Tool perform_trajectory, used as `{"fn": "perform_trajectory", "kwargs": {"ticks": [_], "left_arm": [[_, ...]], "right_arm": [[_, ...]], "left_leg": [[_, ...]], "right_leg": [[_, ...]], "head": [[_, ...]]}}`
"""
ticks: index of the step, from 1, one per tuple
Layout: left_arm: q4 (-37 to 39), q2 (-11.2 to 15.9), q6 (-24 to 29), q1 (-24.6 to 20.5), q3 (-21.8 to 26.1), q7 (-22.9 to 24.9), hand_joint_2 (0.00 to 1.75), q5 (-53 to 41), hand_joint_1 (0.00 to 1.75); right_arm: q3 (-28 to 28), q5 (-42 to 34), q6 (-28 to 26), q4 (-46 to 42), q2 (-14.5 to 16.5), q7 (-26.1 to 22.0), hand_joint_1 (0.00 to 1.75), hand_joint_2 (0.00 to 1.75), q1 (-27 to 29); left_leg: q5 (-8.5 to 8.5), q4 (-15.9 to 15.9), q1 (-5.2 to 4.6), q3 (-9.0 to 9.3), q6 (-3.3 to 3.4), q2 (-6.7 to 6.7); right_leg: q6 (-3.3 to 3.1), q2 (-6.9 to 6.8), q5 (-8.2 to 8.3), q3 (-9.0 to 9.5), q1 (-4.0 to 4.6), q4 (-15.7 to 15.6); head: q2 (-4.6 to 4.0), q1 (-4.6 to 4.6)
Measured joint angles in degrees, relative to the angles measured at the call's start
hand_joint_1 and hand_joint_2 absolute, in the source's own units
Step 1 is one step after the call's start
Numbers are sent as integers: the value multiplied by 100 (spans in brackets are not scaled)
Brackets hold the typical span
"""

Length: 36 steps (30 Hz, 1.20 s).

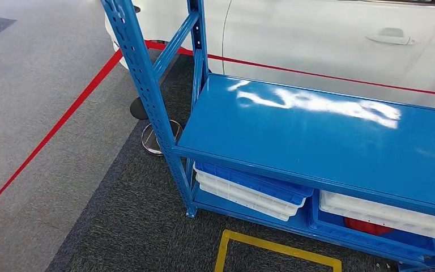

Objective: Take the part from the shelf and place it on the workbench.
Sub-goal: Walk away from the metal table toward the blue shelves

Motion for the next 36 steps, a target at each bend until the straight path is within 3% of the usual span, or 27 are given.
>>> {"fn": "perform_trajectory", "kwargs": {"ticks": [3,6,8,10,11,12,13,15,16,17,18,21,23,25,26,27,28,29,31,32,33,36], "left_arm": [[1,2,1,-3,-1,7,0,-22,0],[3,1,3,-15,-2,85,0,-119,0],[12,0,2,-29,-2,166,0,-211,0],[34,0,-3,-40,1,228,0,-308,0],[52,0,-9,-43,2,254,0,-363,0],[73,0,-19,-48,3,273,0,-419,0],[97,0,-31,-54,4,288,0,-475,0],[142,5,-53,-68,7,302,0,-574,0],[161,9,-59,-77,6,306,0,-616,0],[179,15,-63,-88,6,309,0,-647,0],[196,21,-64,-101,7,311,0,-673,0],[257,34,-49,-125,4,303,0,-722,0],[291,37,-14,-134,2,284,0,-746,0],[301,38,14,-144,0,269,0,-765,0],[304,39,19,-147,-1,266,0,-773,0],[307,39,21,-148,0,266,0,-780,0],[310,39,21,-150,0,265,0,-792,0],[315,39,20,-154,0,266,0,-809,0],[327,51,23,-173,-2,264,0,-862,0],[335,59,30,-186,-2,263,0,-893,0],[348,66,40,-201,1,261,0,-927,0],[391,65,71,-245,11,255,0,-1001,0]], "right_arm": [[2,0,0,4,2,1,0,0,-2],[5,0,-1,11,-3,15,0,0,-4],[6,0,2,14,-9,34,0,0,-5],[8,0,8,16,-11,71,0,0,-4],[9,0,12,17,-11,95,0,0,1],[13,0,15,18,-11,116,0,0,6],[16,0,19,18,-11,134,0,0,11],[33,0,19,22,-4,162,0,0,15],[49,0,19,26,13,171,0,0,20],[63,0,19,30,27,180,0,0,25],[77,0,19,34,41,187,0,0,27],[114,0,22,30,62,195,0,0,28],[138,0,41,14,81,196,0,0,40],[155,0,75,-5,103,197,0,0,54],[161,0,90,-10,113,197,0,0,60],[165,0,101,-17,124,196,0,0,65],[171,0,109,-30,135,195,0,0,71],[180,0,112,-50,148,192,0,0,77],[225,0,123,-95,200,178,0,0,95],[251,0,128,-118,228,170,0,0,110],[277,0,135,-136,252,163,0,0,124],[339,0,144,-184,274,160,0,0,168]], "left_leg": [[-15,15,-14,-9,-21,-2],[132,-234,6,83,80,14],[239,-420,55,132,99,35],[266,-416,66,78,99,38],[267,-385,77,38,84,40],[264,-340,99,-7,58,40],[254,-277,136,-58,15,39],[206,-99,205,-177,-117,34],[179,6,224,-237,-186,22],[160,105,219,-289,-241,8],[159,176,205,-336,-283,-12],[110,312,220,-465,-332,-38],[-284,702,234,-617,-347,-24],[-800,1414,214,-801,-334,-17],[-951,1710,196,-840,-309,-17],[-988,1829,168,-789,-260,-18],[-928,1732,129,-631,-182,-20],[-813,1431,74,-372,-69,-23],[-678,569,-67,238,225,-19],[-644,254,-121,438,327,-4],[-622,65,-165,541,383,10],[-322,-273,-192,594,388,37]], "right_leg": [[30,-8,16,4,-27,-28],[102,-18,-13,33,-39,-62],[134,-16,-330,-128,-39,317],[202,-11,-692,-438,-73,981],[247,-13,-748,-543,-104,1213],[300,-15,-685,-559,-142,1257],[363,-18,-521,-471,-187,1088],[493,-5,-188,-157,-259,486],[507,24,-85,-74,-266,317],[473,52,-77,-62,-272,255],[401,84,-100,-114,-259,315],[163,68,-71,-284,-257,400],[68,32,15,-401,-228,404],[18,4,114,-520,-170,402],[-2,-9,163,-585,-133,402],[-21,-17,209,-648,-90,404],[-40,-20,255,-706,-42,402],[-59,-16,302,-756,7,397],[-84,-12,403,-809,63,356],[-71,-18,459,-807,59,317],[-46,-29,517,-796,35,269],[49,-47,635,-762,-6,131]], "head": [[0,-6],[1,-51],[1,-46],[2,-45],[2,-46],[2,-47],[2,-47],[2,-38],[1,-29],[1,-25],[1,-32],[1,-83],[0,-108],[0,-123],[0,-125],[0,-126],[1,-125],[0,-127],[1,-108],[1,-95],[2,-81],[1,-76]]}}
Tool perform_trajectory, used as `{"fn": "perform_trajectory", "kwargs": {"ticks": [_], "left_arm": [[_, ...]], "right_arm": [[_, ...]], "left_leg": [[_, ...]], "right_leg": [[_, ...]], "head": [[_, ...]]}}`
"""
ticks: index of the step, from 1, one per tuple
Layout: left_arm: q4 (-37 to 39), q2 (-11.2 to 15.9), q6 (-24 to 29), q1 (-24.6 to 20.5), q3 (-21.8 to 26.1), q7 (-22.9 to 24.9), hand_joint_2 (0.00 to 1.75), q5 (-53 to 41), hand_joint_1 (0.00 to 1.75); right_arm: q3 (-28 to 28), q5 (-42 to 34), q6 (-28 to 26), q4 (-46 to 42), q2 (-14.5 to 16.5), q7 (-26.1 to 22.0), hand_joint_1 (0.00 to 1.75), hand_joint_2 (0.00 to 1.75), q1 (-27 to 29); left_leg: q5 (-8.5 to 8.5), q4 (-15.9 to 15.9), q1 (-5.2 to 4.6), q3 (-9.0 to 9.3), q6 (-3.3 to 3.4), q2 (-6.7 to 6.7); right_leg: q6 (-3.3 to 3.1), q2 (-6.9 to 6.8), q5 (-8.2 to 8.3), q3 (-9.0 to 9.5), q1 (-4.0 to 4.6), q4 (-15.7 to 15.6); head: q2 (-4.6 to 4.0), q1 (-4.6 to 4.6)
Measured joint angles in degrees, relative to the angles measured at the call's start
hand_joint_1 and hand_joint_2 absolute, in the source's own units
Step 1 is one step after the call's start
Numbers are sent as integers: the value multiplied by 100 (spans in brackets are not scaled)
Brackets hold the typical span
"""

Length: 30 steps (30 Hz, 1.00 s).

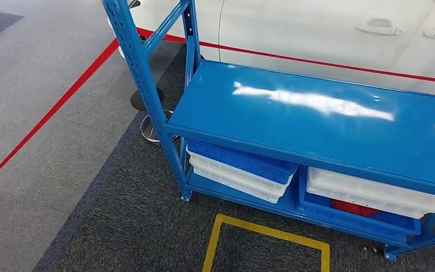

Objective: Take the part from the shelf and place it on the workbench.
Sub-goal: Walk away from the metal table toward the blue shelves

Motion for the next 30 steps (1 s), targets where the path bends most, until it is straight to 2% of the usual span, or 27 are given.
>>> {"fn": "perform_trajectory", "kwargs": {"ticks": [1,2,4,5,6,7,8,9,10,11,12,15,16,17,18,19,20,21,22,23,24,25,26,27,28,30], "left_arm": [[13,-3,5,-14,2,-4,0,-15,0],[30,-7,8,-23,3,-8,0,-29,0],[65,-8,12,-33,5,-12,0,-39,0],[82,-8,12,-34,5,-11,0,-43,0],[96,-8,12,-35,6,-11,0,-46,0],[109,-8,12,-37,6,-11,0,-52,0],[121,-8,12,-39,6,-12,0,-58,0],[130,-8,12,-42,6,-12,0,-63,0],[136,-4,13,-45,5,-13,0,-67,0],[140,-2,14,-49,4,-13,0,-69,0],[146,2,14,-55,3,-14,0,-71,0],[174,9,14,-65,-1,-19,0,-76,0],[184,11,14,-66,-2,-20,0,-78,0],[193,15,13,-67,-4,-21,0,-78,0],[202,17,11,-71,-8,-24,0,-79,0],[208,17,9,-73,-10,-26,0,-81,0],[214,18,8,-76,-12,-28,0,-84,0],[218,18,8,-77,-13,-29,0,-87,0],[222,18,8,-78,-13,-29,0,-91,0],[225,18,8,-80,-13,-29,0,-97,0],[227,18,8,-82,-14,-30,0,-106,0],[228,19,8,-89,-14,-30,0,-115,0],[229,20,6,-97,-14,-31,0,-125,0],[232,21,4,-103,-14,-32,0,-132,0],[237,22,-1,-109,-13,-32,0,-136,0],[248,21,-16,-113,-11,-32,0,-139,0]], "right_arm": [[19,0,-1,-14,2,2,0,0,13],[37,0,-3,-27,0,4,0,0,25],[62,0,-12,-48,-1,8,0,0,40],[72,0,-15,-56,-1,9,0,0,44],[78,0,-21,-62,-1,9,0,0,46],[80,0,-29,-65,-1,8,0,0,47],[84,-1,-39,-66,-1,8,0,0,47],[92,-2,-54,-66,-1,9,0,0,44],[106,-4,-69,-63,2,9,0,0,40],[123,-7,-92,-61,4,16,0,0,39],[140,-11,-117,-58,7,27,0,0,36],[176,-29,-169,-53,12,86,0,0,35],[193,-39,-181,-52,15,108,0,0,31],[215,-59,-196,-51,19,135,0,0,27],[234,-85,-210,-50,21,157,0,0,22],[253,-111,-226,-50,21,185,0,0,21],[271,-135,-237,-50,21,208,0,0,22],[287,-152,-244,-49,21,224,0,0,23],[304,-164,-249,-49,21,238,0,0,23],[322,-179,-250,-49,21,249,0,0,25],[338,-193,-250,-49,21,260,0,0,26],[352,-205,-248,-49,21,272,0,0,27],[369,-213,-245,-49,21,283,0,0,29],[383,-215,-243,-49,20,292,0,0,31],[395,-210,-241,-49,20,301,0,0,33],[403,-193,-240,-48,17,315,0,0,43]], "left_leg": [[118,-138,14,6,2,9],[230,-248,36,-12,-19,19],[353,-268,56,-152,-81,35],[398,-228,65,-249,-123,43],[435,-166,79,-359,-161,52],[466,-88,99,-480,-197,60],[490,8,126,-607,-232,64],[503,124,152,-736,-269,65],[505,246,163,-857,-307,63],[507,353,164,-943,-341,58],[513,442,154,-1002,-371,52],[537,548,159,-1067,-442,27],[433,618,172,-1105,-478,18],[228,782,187,-1162,-518,10],[-59,1050,202,-1236,-558,5],[-346,1390,215,-1308,-587,5],[-553,1734,228,-1356,-605,5],[-627,1976,237,-1344,-609,5],[-571,2043,242,-1245,-600,5],[-428,1898,243,-1041,-578,2],[-280,1560,239,-741,-543,-3],[-224,1097,231,-392,-498,-13],[-240,630,216,-77,-467,-23],[-281,297,197,134,-446,-31],[-320,96,176,237,-432,-37],[-192,-20,169,204,-408,-30]], "right_leg": [[21,8,-95,-12,4,33],[42,18,-294,-47,10,169],[98,30,-820,-170,-16,711],[135,30,-978,-220,-35,1015],[177,29,-994,-213,-59,1215],[226,27,-894,-129,-86,1257],[278,24,-729,49,-119,1112],[340,21,-641,282,-152,806],[373,23,-639,506,-157,477],[353,31,-681,656,-155,241],[300,42,-763,725,-143,111],[60,39,-736,662,-129,125],[-1,25,-687,614,-130,123],[-54,12,-627,549,-137,117],[-87,3,-564,473,-134,117],[-99,0,-498,391,-130,118],[-100,-5,-429,302,-126,120],[-95,-10,-360,212,-121,122],[-87,-14,-292,123,-116,124],[-76,-14,-226,41,-113,125],[-63,-10,-163,-28,-111,125],[-46,-6,-104,-77,-108,122],[-20,-2,-46,-105,-109,112],[13,-1,14,-109,-114,85],[53,-4,79,-102,-123,47],[136,-4,199,-95,-137,-43]], "head": [[-1,4],[-1,10],[-1,17],[-1,18],[-1,17],[-1,17],[0,19],[0,21],[0,37],[1,45],[0,48],[-1,36],[0,30],[0,22],[-1,11],[-1,-2],[-1,-5],[-2,-5],[-1,-6],[-1,-7],[0,-7],[0,-8],[0,-6],[0,-4],[0,-18],[-1,-38]]}}
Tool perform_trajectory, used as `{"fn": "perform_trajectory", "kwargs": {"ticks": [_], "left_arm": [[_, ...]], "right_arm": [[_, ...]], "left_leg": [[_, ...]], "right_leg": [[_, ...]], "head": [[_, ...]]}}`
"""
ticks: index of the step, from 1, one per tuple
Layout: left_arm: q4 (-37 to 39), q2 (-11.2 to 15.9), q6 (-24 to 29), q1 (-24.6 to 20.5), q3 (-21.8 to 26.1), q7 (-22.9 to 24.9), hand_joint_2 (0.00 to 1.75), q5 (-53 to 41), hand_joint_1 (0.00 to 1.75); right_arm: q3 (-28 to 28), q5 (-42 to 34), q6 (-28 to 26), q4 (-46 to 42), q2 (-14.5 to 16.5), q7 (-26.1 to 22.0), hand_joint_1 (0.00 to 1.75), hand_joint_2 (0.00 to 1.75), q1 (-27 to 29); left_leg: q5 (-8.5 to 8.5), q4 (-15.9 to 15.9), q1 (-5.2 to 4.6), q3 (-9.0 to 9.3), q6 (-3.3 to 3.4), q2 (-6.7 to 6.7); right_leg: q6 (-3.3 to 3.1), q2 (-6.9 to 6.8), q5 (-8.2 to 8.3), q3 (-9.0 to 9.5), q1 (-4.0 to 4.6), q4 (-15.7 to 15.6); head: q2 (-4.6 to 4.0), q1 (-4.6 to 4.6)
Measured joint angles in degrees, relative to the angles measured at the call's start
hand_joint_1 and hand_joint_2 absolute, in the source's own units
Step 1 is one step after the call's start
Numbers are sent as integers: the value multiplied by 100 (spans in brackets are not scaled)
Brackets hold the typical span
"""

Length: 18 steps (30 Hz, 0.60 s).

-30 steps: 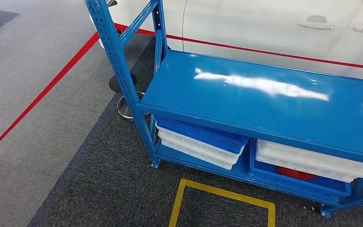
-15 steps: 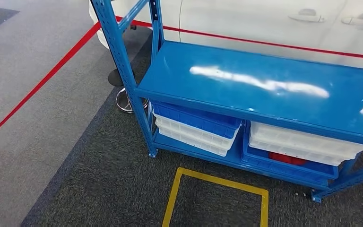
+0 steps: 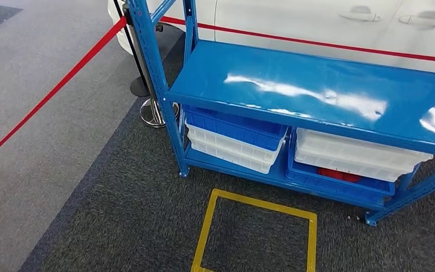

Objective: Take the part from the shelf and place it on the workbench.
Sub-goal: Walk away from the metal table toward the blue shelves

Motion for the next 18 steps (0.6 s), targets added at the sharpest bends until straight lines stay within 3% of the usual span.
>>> {"fn": "perform_trajectory", "kwargs": {"ticks": [1,2,5,6,7,8,9,10,12,13,14,16,18], "left_arm": [[4,-1,-9,-4,1,0,0,-2,0],[9,-2,-18,-9,2,-1,0,-3,0],[22,-3,-34,-15,2,-1,0,-4,0],[26,-3,-35,-15,2,-1,0,-3,0],[29,-3,-34,-15,2,-1,0,-3,0],[31,-3,-34,-15,2,-1,0,-3,0],[33,-3,-33,-16,2,-1,0,-2,0],[33,-4,-26,-16,2,0,0,3,0],[33,-4,-3,-16,1,9,0,29,0],[33,-4,11,-17,1,17,0,45,0],[33,-3,22,-16,2,27,0,60,0],[33,5,37,-15,4,67,0,85,0],[33,13,84,-10,7,208,0,79,0]], "right_arm": [[1,9,0,1,-3,3,0,0,5],[1,14,-1,3,-7,7,0,0,10],[1,29,-2,8,-14,13,0,0,15],[1,36,-2,9,-14,13,0,0,15],[1,41,-3,11,-14,13,0,0,15],[1,45,-3,12,-14,12,0,0,15],[2,48,-4,12,-14,10,0,0,14],[4,51,-7,12,-16,5,0,0,11],[9,61,-15,12,-22,-18,0,0,5],[10,66,-19,13,-26,-31,0,0,3],[12,71,-22,13,-27,-41,0,0,2],[12,79,-27,14,-17,-55,0,0,1],[11,86,-37,17,-6,-70,0,0,-2]], "left_leg": [[95,-61,6,-45,27,9],[200,-114,13,-111,55,21],[442,-132,-25,-388,125,55],[506,-102,-43,-492,133,65],[566,-61,-58,-602,135,72],[615,-10,-68,-720,133,75],[654,50,-74,-835,124,74],[684,118,-79,-940,110,71],[724,254,-97,-1069,72,68],[749,295,-98,-1091,47,68],[780,314,-96,-1098,19,69],[784,350,-84,-1128,-51,56],[454,682,-53,-1261,-146,31]], "right_leg": [[26,4,-56,-31,13,15],[34,11,-236,-80,30,120],[4,27,-1103,-258,86,1011],[-4,29,-1200,-270,98,1320],[-10,29,-1147,-224,108,1507],[-20,28,-982,-90,116,1512],[-36,27,-804,134,124,1331],[-63,25,-740,451,136,979],[-128,17,-914,1064,165,154],[-164,14,-1039,1237,180,-109],[-198,10,-1085,1296,190,-233],[-276,-11,-999,1249,159,-257],[-340,-38,-885,1160,116,-284]], "head": [[0,-4],[0,9],[1,39],[0,42],[1,41],[0,41],[1,43],[1,41],[2,36],[2,40],[1,46],[1,66],[1,53]]}}
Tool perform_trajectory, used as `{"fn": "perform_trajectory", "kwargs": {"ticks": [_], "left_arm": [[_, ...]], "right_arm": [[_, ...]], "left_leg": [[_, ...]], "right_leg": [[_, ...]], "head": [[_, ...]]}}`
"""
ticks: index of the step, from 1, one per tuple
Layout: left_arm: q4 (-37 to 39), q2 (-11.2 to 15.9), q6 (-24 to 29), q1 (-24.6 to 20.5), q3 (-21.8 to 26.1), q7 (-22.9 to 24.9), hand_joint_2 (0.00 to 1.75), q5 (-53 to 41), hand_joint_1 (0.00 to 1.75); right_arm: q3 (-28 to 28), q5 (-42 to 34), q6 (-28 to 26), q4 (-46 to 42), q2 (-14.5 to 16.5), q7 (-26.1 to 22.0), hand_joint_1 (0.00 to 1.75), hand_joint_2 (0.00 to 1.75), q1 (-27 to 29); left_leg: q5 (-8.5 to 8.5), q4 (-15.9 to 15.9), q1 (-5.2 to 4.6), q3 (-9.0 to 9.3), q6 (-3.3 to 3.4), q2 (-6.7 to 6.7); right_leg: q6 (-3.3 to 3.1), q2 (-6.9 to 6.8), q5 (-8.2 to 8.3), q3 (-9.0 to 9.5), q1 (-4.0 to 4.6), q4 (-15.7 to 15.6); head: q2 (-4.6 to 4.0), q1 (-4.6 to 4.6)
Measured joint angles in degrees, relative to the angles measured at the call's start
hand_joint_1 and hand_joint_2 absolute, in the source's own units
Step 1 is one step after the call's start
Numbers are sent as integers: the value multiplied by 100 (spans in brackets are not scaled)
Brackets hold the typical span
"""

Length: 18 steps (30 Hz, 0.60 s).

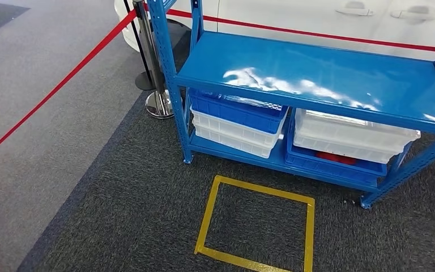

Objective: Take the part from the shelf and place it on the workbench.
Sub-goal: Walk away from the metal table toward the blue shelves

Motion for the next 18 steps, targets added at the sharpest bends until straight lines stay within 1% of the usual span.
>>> {"fn": "perform_trajectory", "kwargs": {"ticks": [1,2,3,4,5,6,7,8,9,10,11,12,13,14,15,16,17,18], "left_arm": [[-4,1,30,5,1,99,0,-11,0],[-14,1,56,11,3,199,0,-20,0],[-31,2,70,18,4,283,0,-19,0],[-55,2,72,29,6,353,0,-10,0],[-89,2,67,44,8,412,0,3,0],[-127,1,54,61,9,456,0,13,0],[-168,-2,30,78,9,484,0,19,0],[-204,-6,-5,92,8,492,0,15,0],[-231,-10,-45,105,6,479,0,4,0],[-246,-13,-83,113,4,461,0,-7,0],[-252,-15,-110,119,2,456,0,-9,0],[-255,-19,-125,122,2,468,0,6,0],[-255,-24,-130,122,3,492,0,31,0],[-255,-29,-128,121,3,517,0,69,0],[-255,-34,-126,122,4,530,0,108,0],[-255,-37,-127,123,6,532,0,140,0],[-254,-38,-130,123,8,532,0,171,0],[-254,-38,-134,124,11,532,0,193,0]], "right_arm": [[-1,2,-11,2,1,1,0,0,-1],[-3,3,-28,5,1,12,0,0,0],[-4,0,-47,9,1,36,0,0,1],[-5,-5,-66,13,1,70,0,0,2],[-6,-13,-80,16,1,108,0,0,1],[-6,-20,-84,19,1,145,0,0,1],[-6,-26,-85,21,1,177,0,0,-1],[-6,-29,-85,23,1,201,0,0,-2],[-6,-31,-84,25,1,214,0,0,-4],[-6,-30,-83,26,1,221,0,0,-7],[-6,-27,-81,28,1,223,0,0,-10],[-7,-17,-79,31,1,220,0,0,-12],[-7,-5,-75,34,-2,216,0,0,-13],[-10,8,-72,38,-5,210,0,0,-14],[-14,22,-68,43,-8,203,0,0,-15],[-18,35,-64,47,-12,197,0,0,-16],[-22,51,-61,51,-13,192,0,0,-17],[-25,67,-57,55,-15,190,0,0,-17]], "left_leg": [[-263,322,32,-108,-52,-10],[-494,693,70,-218,-99,-11],[-625,1005,108,-289,-138,-10],[-641,1153,142,-278,-171,-9],[-554,1077,171,-152,-200,-9],[-403,772,198,88,-224,-8],[-272,328,222,387,-242,-10],[-188,-89,226,656,-244,-20],[-146,-381,219,829,-224,-33],[-155,-529,203,896,-190,-45],[-158,-555,179,886,-144,-56],[-141,-571,175,858,-89,-59],[-120,-602,178,848,-35,-52],[-88,-627,179,840,25,-45],[-54,-652,178,827,81,-37],[-30,-656,164,805,124,-28],[-16,-652,140,771,155,-25],[-7,-645,113,741,174,-23]], "right_leg": [[-10,-7,45,-57,-5,1],[-7,-11,88,-116,-13,6],[9,-14,126,-171,-23,14],[31,-16,158,-221,-35,26],[55,-18,182,-263,-54,42],[80,-17,199,-296,-76,59],[107,-16,212,-318,-94,76],[141,-13,224,-341,-107,91],[181,-10,241,-355,-112,96],[224,-8,260,-366,-112,97],[272,-6,284,-375,-109,87],[320,-5,302,-375,-108,73],[355,-1,287,-386,-113,93],[376,4,205,-433,-115,190],[381,9,45,-537,-117,414],[373,16,-171,-701,-113,766],[365,23,-387,-901,-100,1187],[358,29,-528,-1075,-87,1555]], "head": [[0,-9],[1,-19],[0,-17],[1,-18],[0,-18],[-1,-19],[0,-21],[-1,-22],[-1,-21],[-1,-24],[-1,-21],[0,-22],[-1,-20],[0,-8],[0,4],[0,22],[0,32],[0,38]]}}
